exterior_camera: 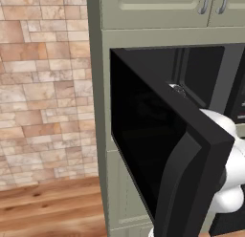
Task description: Pick the cup of tea, navigate to the dining table, and place it on the saucer.
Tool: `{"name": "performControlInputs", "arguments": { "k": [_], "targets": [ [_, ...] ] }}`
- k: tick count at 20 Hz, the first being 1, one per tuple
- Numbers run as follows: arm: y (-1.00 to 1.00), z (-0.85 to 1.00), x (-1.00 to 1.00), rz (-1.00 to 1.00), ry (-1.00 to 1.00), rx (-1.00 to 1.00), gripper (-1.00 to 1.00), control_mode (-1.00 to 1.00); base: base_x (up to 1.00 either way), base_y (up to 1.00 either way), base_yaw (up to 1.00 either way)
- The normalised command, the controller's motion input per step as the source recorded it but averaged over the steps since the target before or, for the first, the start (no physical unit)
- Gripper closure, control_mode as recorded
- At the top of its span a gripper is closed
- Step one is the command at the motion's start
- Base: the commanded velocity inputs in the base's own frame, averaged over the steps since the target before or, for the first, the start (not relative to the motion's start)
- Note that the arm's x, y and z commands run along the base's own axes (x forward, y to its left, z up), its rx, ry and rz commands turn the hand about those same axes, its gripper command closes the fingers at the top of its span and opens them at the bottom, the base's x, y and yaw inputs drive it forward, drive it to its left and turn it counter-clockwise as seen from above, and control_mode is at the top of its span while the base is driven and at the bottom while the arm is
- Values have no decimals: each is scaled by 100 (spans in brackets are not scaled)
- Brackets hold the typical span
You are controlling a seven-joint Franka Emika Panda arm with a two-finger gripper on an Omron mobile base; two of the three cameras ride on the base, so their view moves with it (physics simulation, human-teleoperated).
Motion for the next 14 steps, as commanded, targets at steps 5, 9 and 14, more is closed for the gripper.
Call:
{"name": "performControlInputs", "arguments": {
  "k": [5, 9, 14],
  "targets": [
    [0, 0, 16, 0, 0, 0, -100, -100, 0, 0, 0],
    [0, -4, 11, 0, 0, 0, -100, -100, 0, 0, 0],
    [0, -7, 7, 0, 0, 0, -100, -100, 0, 0, 0]
  ]
}}
